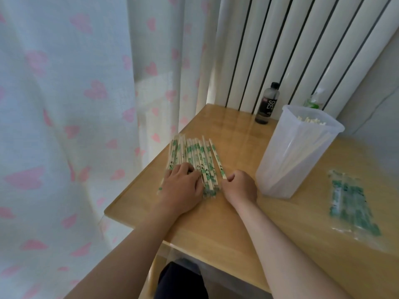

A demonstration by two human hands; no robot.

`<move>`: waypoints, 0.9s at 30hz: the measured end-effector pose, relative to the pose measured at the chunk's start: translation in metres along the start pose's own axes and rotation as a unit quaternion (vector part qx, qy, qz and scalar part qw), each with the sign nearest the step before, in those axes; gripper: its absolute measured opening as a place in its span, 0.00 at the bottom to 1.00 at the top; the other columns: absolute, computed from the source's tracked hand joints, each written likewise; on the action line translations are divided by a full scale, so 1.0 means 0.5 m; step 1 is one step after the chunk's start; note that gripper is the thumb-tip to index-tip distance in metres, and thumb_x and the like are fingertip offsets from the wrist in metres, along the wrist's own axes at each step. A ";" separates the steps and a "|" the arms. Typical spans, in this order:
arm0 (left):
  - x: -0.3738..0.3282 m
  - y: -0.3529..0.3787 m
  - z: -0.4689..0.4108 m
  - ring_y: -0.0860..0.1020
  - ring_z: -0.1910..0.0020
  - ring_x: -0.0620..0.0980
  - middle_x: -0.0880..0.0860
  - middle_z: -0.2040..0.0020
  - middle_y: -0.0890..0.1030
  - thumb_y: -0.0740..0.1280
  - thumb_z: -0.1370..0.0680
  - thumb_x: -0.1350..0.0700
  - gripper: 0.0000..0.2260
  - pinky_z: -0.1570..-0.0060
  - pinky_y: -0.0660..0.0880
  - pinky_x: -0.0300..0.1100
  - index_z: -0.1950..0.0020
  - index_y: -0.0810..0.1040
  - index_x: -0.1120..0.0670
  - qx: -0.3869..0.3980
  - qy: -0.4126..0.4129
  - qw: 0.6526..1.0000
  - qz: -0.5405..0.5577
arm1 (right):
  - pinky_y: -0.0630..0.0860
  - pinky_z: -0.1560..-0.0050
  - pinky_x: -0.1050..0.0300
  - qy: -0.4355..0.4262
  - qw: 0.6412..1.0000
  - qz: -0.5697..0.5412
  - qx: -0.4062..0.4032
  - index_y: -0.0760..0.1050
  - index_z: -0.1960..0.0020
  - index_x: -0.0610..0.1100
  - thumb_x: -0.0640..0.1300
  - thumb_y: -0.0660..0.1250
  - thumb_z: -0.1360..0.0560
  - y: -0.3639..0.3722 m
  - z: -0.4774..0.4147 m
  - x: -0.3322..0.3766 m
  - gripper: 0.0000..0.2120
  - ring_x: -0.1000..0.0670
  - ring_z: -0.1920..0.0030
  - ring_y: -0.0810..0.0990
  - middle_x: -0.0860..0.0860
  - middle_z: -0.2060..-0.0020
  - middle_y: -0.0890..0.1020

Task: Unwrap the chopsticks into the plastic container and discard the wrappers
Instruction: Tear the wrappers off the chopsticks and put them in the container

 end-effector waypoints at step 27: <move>-0.054 -0.064 -0.020 0.70 0.30 0.55 0.52 0.30 0.73 0.64 0.21 0.52 0.23 0.30 0.61 0.53 0.25 0.70 0.50 -0.027 0.026 0.998 0.051 | 0.58 0.77 0.62 0.014 0.889 -0.456 0.044 0.83 0.58 0.39 0.34 0.62 0.23 -0.190 0.067 0.008 0.12 0.54 0.79 0.63 0.46 0.68 0.76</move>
Point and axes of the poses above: each hand's wrist, its own z-axis away from the middle knuckle, its own y-axis out of the palm, x = y × z, the point moved 3 cm from there along -z, towards the middle knuckle
